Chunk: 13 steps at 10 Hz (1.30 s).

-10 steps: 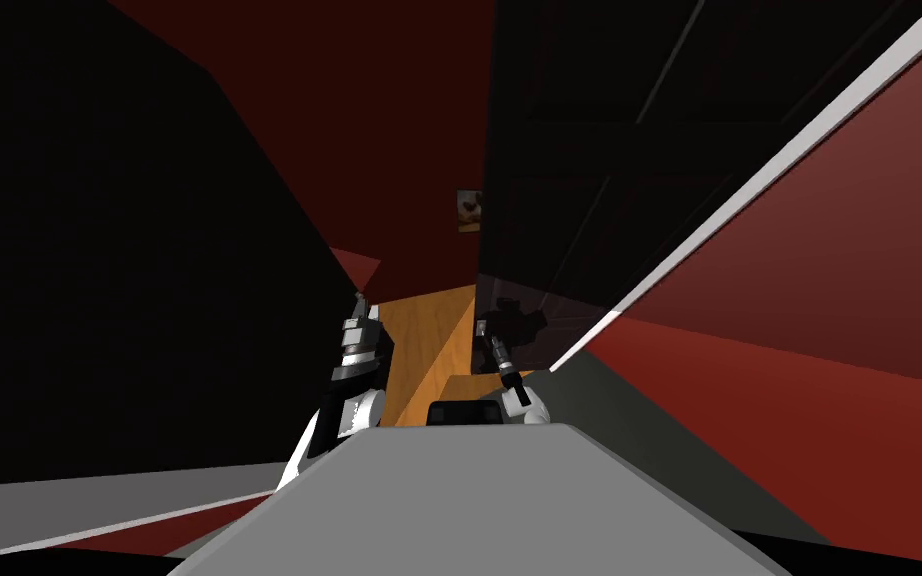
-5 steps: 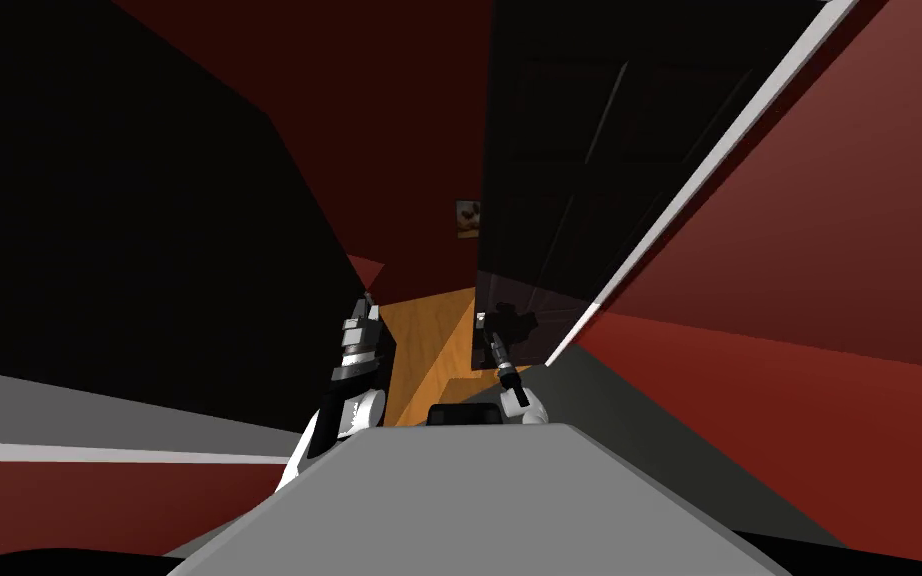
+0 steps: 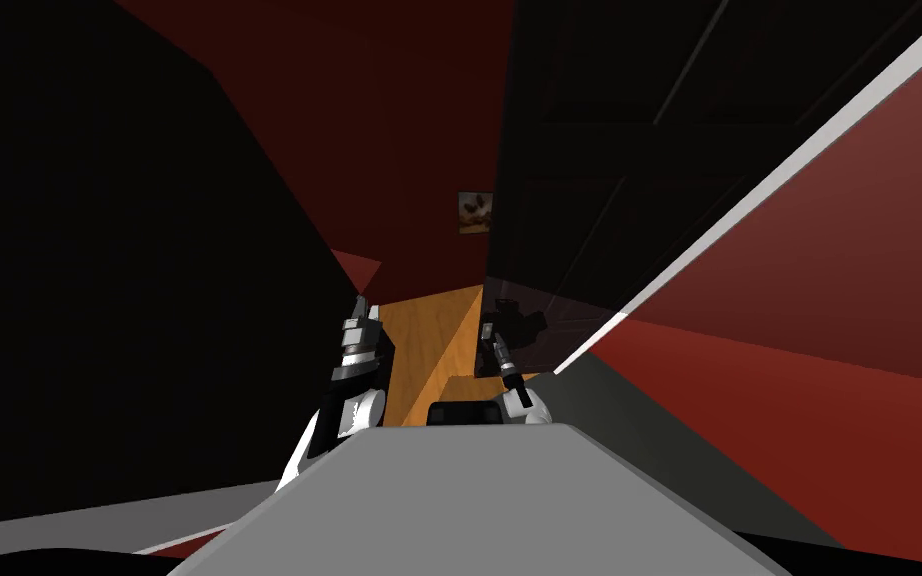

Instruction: Push the door open

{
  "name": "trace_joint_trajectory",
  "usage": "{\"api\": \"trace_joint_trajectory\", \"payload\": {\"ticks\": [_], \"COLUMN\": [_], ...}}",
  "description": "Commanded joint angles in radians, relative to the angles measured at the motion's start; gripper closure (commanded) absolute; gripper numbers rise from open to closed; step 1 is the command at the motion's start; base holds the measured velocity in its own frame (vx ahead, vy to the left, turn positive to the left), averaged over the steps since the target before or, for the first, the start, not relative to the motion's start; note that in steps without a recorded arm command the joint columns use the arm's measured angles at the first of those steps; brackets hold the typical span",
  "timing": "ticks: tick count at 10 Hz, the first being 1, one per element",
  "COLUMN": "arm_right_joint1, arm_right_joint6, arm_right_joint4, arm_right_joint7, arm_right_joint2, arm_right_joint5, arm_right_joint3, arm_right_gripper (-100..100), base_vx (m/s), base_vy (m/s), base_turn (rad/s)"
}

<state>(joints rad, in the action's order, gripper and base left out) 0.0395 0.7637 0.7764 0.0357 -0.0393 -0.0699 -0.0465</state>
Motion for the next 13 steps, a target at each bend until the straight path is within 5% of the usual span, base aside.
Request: {"api": "trace_joint_trajectory", "payload": {"ticks": [1,4,5,6,13], "arm_right_joint1": [0.002,0.003,0.002,0.002,0.003], "arm_right_joint6": [0.007,0.015,0.012,0.012,0.01], "arm_right_joint4": [-0.006,-0.011,-0.011,-0.011,-0.013], "arm_right_joint7": [-0.003,-0.007,-0.006,-0.006,-0.01], "arm_right_joint2": [0.006,0.031,0.024,0.024,0.015], "arm_right_joint5": [0.002,0.004,0.004,0.004,0.01], "arm_right_joint3": [0.004,0.01,0.009,0.009,0.02], "arm_right_gripper": [-100,-100,-100,100,100], "base_vx": [0.229,0.178,0.061,-0.012,0.022], "base_vy": [0.034,0.019,0.007,0.0,0.011], "base_turn": [0.027,0.016,-0.007,0.007,-0.008]}}
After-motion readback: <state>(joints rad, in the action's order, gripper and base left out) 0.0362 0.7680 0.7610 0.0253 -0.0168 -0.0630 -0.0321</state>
